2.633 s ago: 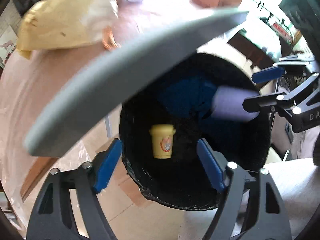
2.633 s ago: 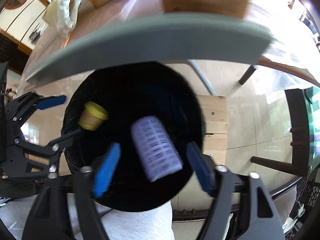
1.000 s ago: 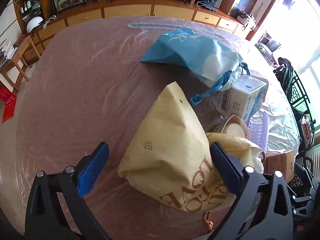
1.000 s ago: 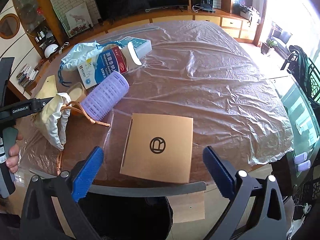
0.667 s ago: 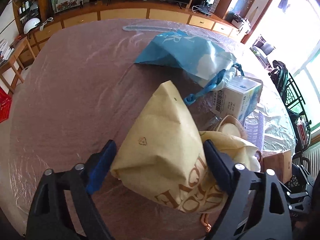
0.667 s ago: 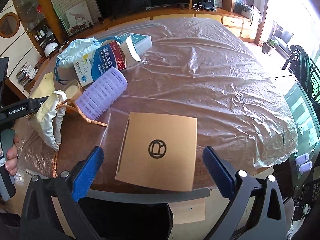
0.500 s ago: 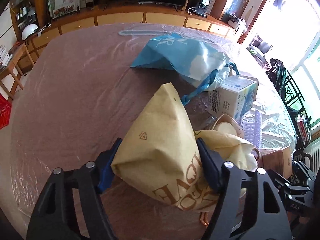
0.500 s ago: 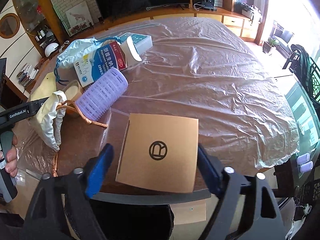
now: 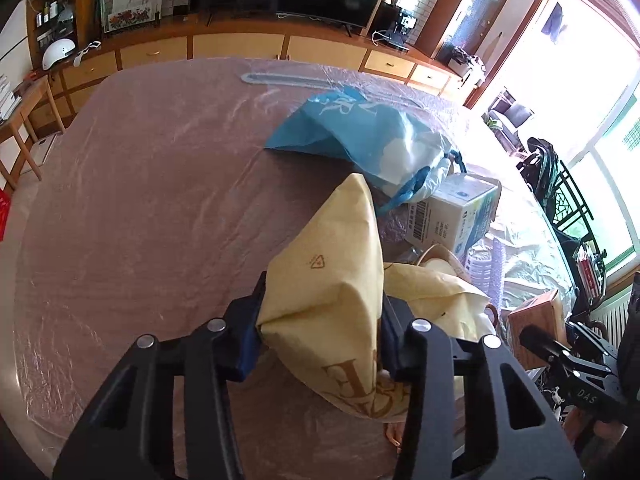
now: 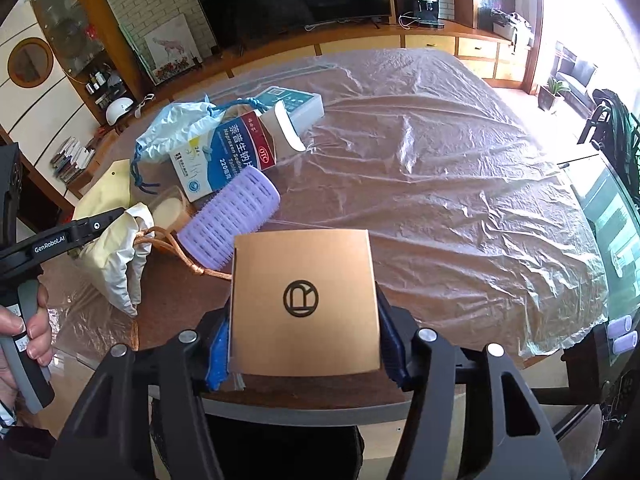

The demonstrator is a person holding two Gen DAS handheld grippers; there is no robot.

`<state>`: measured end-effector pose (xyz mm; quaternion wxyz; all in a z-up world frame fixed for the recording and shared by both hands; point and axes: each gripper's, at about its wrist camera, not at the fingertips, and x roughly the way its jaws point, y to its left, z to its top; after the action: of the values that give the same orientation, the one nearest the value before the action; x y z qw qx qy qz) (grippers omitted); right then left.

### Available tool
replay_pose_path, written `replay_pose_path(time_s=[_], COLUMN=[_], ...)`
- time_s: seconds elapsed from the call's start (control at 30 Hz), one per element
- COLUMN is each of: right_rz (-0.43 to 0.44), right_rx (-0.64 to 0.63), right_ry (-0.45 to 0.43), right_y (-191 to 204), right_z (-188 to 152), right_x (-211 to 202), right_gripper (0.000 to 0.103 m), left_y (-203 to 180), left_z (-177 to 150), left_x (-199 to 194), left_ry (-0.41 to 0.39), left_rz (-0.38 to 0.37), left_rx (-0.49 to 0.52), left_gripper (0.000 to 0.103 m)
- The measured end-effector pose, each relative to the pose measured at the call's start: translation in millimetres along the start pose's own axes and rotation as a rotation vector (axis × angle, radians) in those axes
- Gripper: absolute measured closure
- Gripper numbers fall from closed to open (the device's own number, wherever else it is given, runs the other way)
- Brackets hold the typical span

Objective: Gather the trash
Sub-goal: 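Grasp the cardboard box with the right tool while the left tool grasps the cream tote bag, then carry the cardboard box and cream bag over the black bin with both tools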

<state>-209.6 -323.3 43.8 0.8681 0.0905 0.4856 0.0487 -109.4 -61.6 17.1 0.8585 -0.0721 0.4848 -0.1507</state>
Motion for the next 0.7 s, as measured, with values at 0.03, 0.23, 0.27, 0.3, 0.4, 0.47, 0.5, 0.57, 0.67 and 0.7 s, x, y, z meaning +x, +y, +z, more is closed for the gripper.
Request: replay_pose_path(time_s=[0.03,0.23,0.27,0.3,0.4,0.47,0.5,0.57,0.67,0.7], right_rz=[0.0,0.027,0.027,0.027,0.031,0.035,0.038,0.039,0.049,0.052], right_rx=[0.0,0.031,0.031,0.029,0.02,0.018,0.017,0.016,0.014,0.011], right_ry=[0.001,0.002,0.001,0.0,-0.004,-0.005,-0.004,-0.005,-0.008,-0.011], right_y=[0,-4,-4,-4,-3,-2,-2,-2,-1,-1], right_z=[0,4,4,4,4,4,4,4,5,5], right_x=[0,-1,-2,-3,-7,-10,-10,-12,-15,-17], right_gripper=[0.045,0.045,0.045,0.045,0.045,0.046,0.046,0.046,0.046,0.046], left_y=[0,2,2,2,1,0,-1,-1,-3,-4], left_z=[1,5,5,5,2,0,-2,-4,-6,-7], left_x=[-2,-16,-18,-21,-28,-32,-35,-38,-44,-47], left_ry=[-0.005,-0.037,-0.041,-0.045,-0.057,-0.063,-0.066,-0.071,-0.079,-0.083], left_rz=[0.001,0.01,0.012,0.015,0.018,0.014,0.012,0.011,0.004,0.002], left_rx=[0.0,0.0,0.001,0.003,0.012,0.015,0.016,0.02,0.027,0.03], left_gripper=[0.056,0.057,0.057,0.057,0.057,0.057,0.057,0.057,0.058,0.058])
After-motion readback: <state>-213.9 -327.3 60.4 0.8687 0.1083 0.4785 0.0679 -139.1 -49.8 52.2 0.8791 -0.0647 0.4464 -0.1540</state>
